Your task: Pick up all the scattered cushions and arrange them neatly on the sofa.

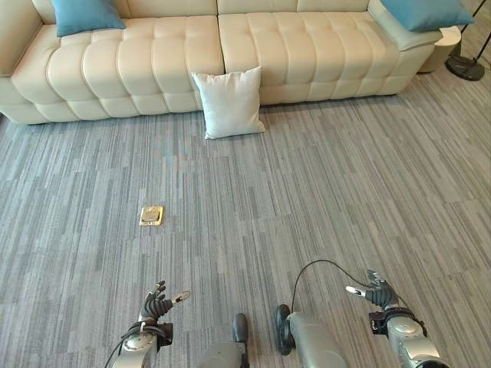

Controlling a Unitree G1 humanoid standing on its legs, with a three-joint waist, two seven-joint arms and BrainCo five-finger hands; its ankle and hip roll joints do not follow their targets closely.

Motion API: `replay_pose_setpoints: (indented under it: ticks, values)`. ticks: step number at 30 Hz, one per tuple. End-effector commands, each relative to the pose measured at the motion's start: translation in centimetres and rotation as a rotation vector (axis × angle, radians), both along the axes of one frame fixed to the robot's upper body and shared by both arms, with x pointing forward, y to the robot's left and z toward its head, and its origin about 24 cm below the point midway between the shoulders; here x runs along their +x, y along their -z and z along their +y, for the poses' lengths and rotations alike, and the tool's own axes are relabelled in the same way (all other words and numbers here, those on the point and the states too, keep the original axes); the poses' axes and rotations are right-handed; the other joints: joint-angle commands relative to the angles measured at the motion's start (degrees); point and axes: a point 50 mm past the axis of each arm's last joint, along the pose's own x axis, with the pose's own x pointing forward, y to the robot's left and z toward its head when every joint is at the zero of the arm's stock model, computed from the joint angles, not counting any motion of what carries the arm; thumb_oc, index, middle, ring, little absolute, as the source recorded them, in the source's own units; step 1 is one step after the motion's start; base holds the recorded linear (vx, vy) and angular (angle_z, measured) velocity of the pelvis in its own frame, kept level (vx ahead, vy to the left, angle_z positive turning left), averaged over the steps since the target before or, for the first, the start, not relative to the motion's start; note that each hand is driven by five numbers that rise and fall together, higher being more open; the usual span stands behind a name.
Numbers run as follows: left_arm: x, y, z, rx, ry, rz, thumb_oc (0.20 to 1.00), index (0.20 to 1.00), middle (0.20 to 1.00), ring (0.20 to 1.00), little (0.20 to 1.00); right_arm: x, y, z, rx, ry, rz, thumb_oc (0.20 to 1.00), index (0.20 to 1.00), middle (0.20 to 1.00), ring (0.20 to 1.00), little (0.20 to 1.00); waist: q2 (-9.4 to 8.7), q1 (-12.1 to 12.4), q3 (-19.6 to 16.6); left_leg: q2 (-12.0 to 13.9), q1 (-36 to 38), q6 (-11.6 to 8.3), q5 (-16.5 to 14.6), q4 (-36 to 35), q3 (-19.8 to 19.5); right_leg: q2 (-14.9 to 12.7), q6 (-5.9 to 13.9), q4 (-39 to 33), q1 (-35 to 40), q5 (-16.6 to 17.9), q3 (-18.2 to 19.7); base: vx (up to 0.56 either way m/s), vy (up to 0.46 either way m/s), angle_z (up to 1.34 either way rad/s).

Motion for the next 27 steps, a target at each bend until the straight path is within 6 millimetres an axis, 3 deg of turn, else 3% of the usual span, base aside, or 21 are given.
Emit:
replay_pose_setpoints:
  ticks: [1,5,6,8,9,10,11,13,15,18,19,21,22,27]
  values:
    - [-0.2,-0.7,1.3,0.05,-0.009,-0.026,1.0,1.0,1.0,1.0,1.0,1.0,-0.9,-0.8,-0.065,-0.031,-0.032,1.0,1.0,1.0,1.0,1.0,-0.14,-1.44,-1.69,-2.71,7.09,-3.0,-11.53,5.35,-4.6,-0.36,2.68,-12.81,0.19,6.98,-1.49,0.48,-0.059,0.23]
    - [-0.3,-0.4,1.1,0.06,0.008,-0.011,1.0,1.0,1.0,1.0,1.0,0.1,-0.5,-1.4,-0.082,-0.021,-0.002,1.0,1.0,1.0,1.0,1.0,0.8,-3.27,-1.68,-2.18,11.71,-4.38,-12.64,3.82,-7.49,0.09,3.31,-18.73,-1.6,8.91,-2.47,0.42,-0.087,0.36]
    - [-0.4,-0.3,0.8,0.053,0.033,-0.002,1.0,1.0,1.0,1.0,1.0,-0.6,-0.3,-1.7,-0.077,-0.009,0.013,1.0,1.0,1.0,1.0,1.0,1.12,-3.61,-2.39,-1.77,12.56,-5.67,-11.59,4.89,-8.4,-0.31,2.2,-18.4,-0.03,9.32,-2.22,0.6,-0.217,0.66]
    - [-0.3,-0.1,0.5,0.046,0.037,0.006,1.0,1.0,1.0,1.0,1.0,-1.2,0.0,-2.1,-0.073,0.014,0.026,1.0,1.0,1.0,1.0,1.0,2.29,-3.92,-2.92,-0.18,10.68,-9.09,-5.46,11.33,-8.15,0.67,0.42,-17.71,2.39,9.01,-2.74,0.42,-0.205,0.71]
    - [-0.3,-0.1,0.5,0.046,0.037,0.006,1.0,1.0,1.0,1.0,1.0,-1.2,0.0,-2.1,-0.072,0.014,0.026,1.0,1.0,1.0,1.0,1.0,2.11,-4.02,-3.02,-0.37,10.5,-9.07,-5.27,11.3,-8.26,0.46,0.45,-17.83,2.29,9.16,-2.74,0.33,-0.238,1.07]
    - [0.2,-0.2,0.2,0.037,0.053,-0.004,1.0,1.0,1.0,1.0,1.0,-1.1,-0.3,-2.3,-0.061,0.041,0.003,1.0,1.0,1.0,1.0,1.0,1.77,-4.32,-2.4,1.65,3.81,-11.39,2.06,24.44,-5.53,0.11,-1.7,-17.99,5.22,7.34,-3.25,0.31,-0.243,0.99]
    - [0.4,-0.3,0.1,0.037,0.061,-0.009,1.0,1.0,1.0,1.0,1.0,-0.9,-0.4,-2.5,-0.06,0.049,-0.008,1.0,1.0,1.0,1.0,1.0,1.48,-4.17,-2.19,3.18,1.04,-11.04,3.8,29.75,-3.13,0.35,-2.93,-18.15,6.96,5.8,-3.15,0.47,-0.331,0.86]
    - [0.7,-0.5,0.2,0.037,0.058,-0.017,1.0,1.0,1.0,1.0,1.0,-1.0,-0.4,-2.9,-0.071,0.065,0.001,1.0,1.0,1.0,1.0,1.0,0.74,-3.7,-1.83,5.99,-2.5,-10.39,4.19,37.1,1.12,0.59,-4.74,-17.95,9.61,3.59,-2.67,0.38,-0.224,-0.19]
    - [1.1,-0.7,0.1,0.036,0.069,-0.029,1.0,1.0,1.0,1.0,1.0,-0.8,-0.6,-3.3,-0.083,0.073,-0.002,1.0,1.0,1.0,1.0,1.0,0.01,-2.49,-1.01,5.96,-7.32,-8.41,-0.45,38.19,3.3,0.64,-4.85,-18.02,12.89,1.96,-1.88,0.39,-0.132,-0.2]
    - [1.2,-0.7,-0.1,0.041,0.088,-0.028,1.0,1.0,1.0,1.0,1.0,-0.8,-0.7,-3.4,-0.079,0.077,-0.008,1.0,1.0,1.0,1.0,1.0,-0.97,-1.66,-0.87,5.37,-12.31,-7.77,-2.6,34.38,4.46,0.15,-4.38,-19.03,15.74,1.1,-1.28,0.37,-0.043,-0.04]
    - [1.3,-0.9,0.0,0.053,0.102,-0.036,1.0,1.0,1.0,1.0,1.0,-0.8,-0.8,-3.4,-0.085,0.08,-0.011,1.0,1.0,1.0,1.0,1.0,-1.43,-0.61,-0.7,5.03,-16.67,-7.61,-2.96,25.81,5.67,0.02,-3.6,-20.69,19.24,0.05,-1.13,0.41,0.024,-0.01]
    - [1.3,-1.0,0.0,0.055,0.11,-0.038,1.0,1.0,1.0,1.0,1.0,-0.8,-0.8,-3.4,-0.088,0.079,-0.01,1.0,1.0,1.0,1.0,1.0,-1.4,-0.04,-0.72,4.9,-16.96,-7.74,-2.1,21.31,5.6,0.1,-3.35,-21.16,20.62,-0.49,-0.86,0.43,0.048,-0.13]
    - [1.0,-0.9,0.2,0.061,0.102,-0.028,1.0,1.0,1.0,1.0,1.0,-0.9,-0.6,-3.3,-0.094,0.075,-0.002,1.0,1.0,1.0,1.0,1.0,-0.63,1.01,-1.09,4.42,-18.56,-9.18,3.47,12.13,4.35,1.41,-3.0,-22.38,23.75,-1.65,0.02,0.47,0.076,-0.13]
    - [0.4,-0.5,0.2,0.059,0.089,-0.006,1.0,1.0,1.0,1.0,1.0,-1.0,-0.3,-3.1,-0.11,0.067,0.017,1.0,1.0,1.0,1.0,1.0,-0.68,2.73,-2.13,4.55,-22.39,-9.9,6.78,3.17,3.59,1.83,-2.35,-23.19,28.89,-4.16,2.82,0.47,0.124,-0.16]
